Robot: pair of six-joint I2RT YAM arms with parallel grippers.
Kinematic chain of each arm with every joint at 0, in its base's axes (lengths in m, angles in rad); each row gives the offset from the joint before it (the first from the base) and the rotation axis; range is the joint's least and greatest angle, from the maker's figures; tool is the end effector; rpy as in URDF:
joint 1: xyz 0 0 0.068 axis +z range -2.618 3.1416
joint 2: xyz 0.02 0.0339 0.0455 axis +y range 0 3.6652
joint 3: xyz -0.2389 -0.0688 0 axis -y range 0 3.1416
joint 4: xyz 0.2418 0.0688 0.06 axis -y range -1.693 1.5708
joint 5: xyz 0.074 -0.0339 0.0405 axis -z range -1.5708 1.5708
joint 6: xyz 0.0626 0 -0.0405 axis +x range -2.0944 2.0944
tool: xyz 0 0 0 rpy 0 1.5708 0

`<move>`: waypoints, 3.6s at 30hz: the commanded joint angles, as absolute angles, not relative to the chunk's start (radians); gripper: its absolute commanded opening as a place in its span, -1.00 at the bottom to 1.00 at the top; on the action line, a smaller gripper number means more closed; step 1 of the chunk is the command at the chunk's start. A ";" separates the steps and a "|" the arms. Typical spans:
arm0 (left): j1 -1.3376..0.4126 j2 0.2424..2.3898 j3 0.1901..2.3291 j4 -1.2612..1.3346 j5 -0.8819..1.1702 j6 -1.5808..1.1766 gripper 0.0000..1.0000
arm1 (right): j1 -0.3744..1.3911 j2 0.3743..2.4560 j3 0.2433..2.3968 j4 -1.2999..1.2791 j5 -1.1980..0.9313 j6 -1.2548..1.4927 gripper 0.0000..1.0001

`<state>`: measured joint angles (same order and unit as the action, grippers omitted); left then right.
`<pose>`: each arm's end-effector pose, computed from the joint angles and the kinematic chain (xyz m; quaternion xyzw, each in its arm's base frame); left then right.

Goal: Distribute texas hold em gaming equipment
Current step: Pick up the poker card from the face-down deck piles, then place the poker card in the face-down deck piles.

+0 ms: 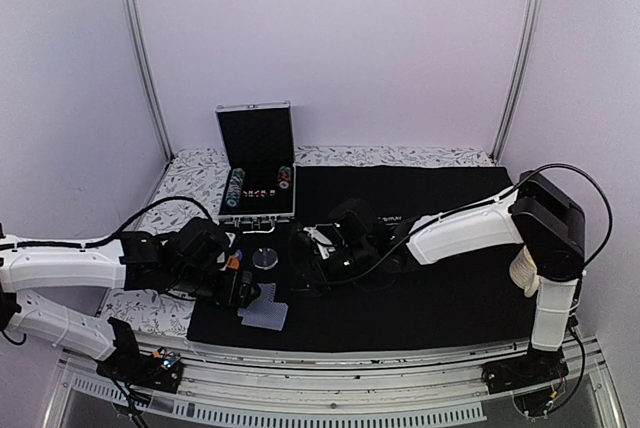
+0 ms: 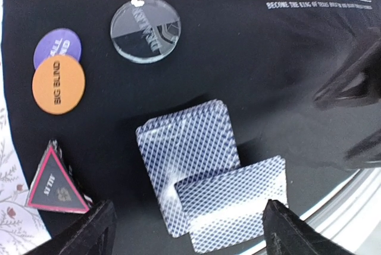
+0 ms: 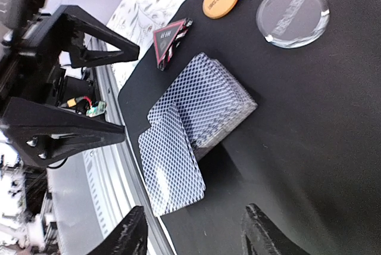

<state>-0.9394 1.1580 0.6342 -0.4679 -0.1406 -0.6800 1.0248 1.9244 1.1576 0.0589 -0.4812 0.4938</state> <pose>0.1475 -0.1869 0.1495 0.1038 0.9506 -0.1598 0.2452 0.1917 0.3713 0.1289 -0.3276 0.8251 0.4366 0.1456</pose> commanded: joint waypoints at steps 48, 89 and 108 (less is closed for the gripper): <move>-0.904 1.062 0.585 -0.443 -0.110 -0.671 0.67 | 1.036 2.121 1.318 0.075 -0.719 0.635 -0.96; -0.885 0.791 0.651 -0.451 -0.336 -0.502 0.77 | 1.438 2.110 1.413 -0.009 0.669 1.936 -0.96; -0.883 0.778 0.624 -0.451 -0.328 -0.504 0.78 | 1.438 2.163 1.423 -0.028 0.631 2.012 -0.96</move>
